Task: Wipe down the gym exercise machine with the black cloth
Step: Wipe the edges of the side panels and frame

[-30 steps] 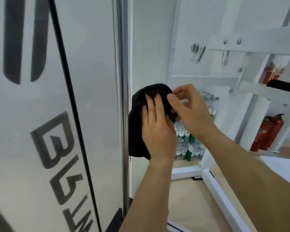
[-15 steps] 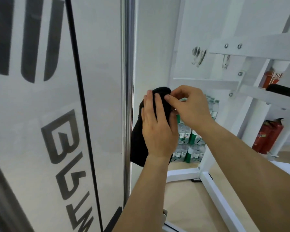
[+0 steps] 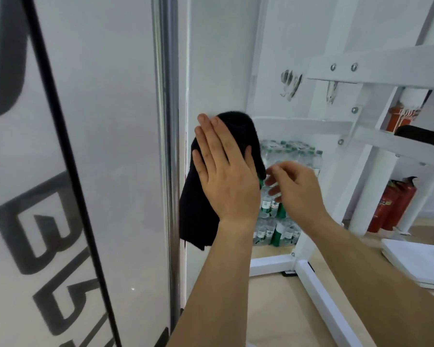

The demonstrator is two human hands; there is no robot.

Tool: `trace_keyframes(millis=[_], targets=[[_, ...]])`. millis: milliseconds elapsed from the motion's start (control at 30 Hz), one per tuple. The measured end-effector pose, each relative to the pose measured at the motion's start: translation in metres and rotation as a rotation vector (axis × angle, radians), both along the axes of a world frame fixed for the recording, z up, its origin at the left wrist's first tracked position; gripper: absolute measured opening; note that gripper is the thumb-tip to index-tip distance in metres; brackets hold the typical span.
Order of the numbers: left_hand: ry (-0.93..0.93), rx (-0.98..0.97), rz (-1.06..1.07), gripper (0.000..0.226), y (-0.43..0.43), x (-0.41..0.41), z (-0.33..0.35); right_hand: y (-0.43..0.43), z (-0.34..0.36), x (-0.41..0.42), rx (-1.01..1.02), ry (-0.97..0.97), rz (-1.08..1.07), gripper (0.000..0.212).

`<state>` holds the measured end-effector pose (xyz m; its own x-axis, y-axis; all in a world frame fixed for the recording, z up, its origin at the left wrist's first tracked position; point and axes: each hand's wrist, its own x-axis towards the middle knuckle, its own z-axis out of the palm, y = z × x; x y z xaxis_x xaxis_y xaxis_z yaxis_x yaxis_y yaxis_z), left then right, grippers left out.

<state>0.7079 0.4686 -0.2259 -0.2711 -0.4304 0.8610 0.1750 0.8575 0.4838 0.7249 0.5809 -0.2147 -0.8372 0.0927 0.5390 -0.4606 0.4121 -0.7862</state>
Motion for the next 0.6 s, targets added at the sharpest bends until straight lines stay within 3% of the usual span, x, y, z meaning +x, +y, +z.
trace_keyframes(millis=[167,400,600], targets=[[-0.098,-0.058,0.06,0.067,0.002,0.007,-0.08,0.0,-0.045,0.002,0.081,-0.083,0.015,0.025],[0.001,-0.015,0.001,0.061,0.002,0.001,-0.015,0.006,-0.062,0.002,0.082,-0.102,-0.005,0.024],[0.027,-0.069,0.011,0.059,0.003,0.001,-0.056,0.011,-0.089,0.005,0.043,-0.164,-0.031,0.025]])
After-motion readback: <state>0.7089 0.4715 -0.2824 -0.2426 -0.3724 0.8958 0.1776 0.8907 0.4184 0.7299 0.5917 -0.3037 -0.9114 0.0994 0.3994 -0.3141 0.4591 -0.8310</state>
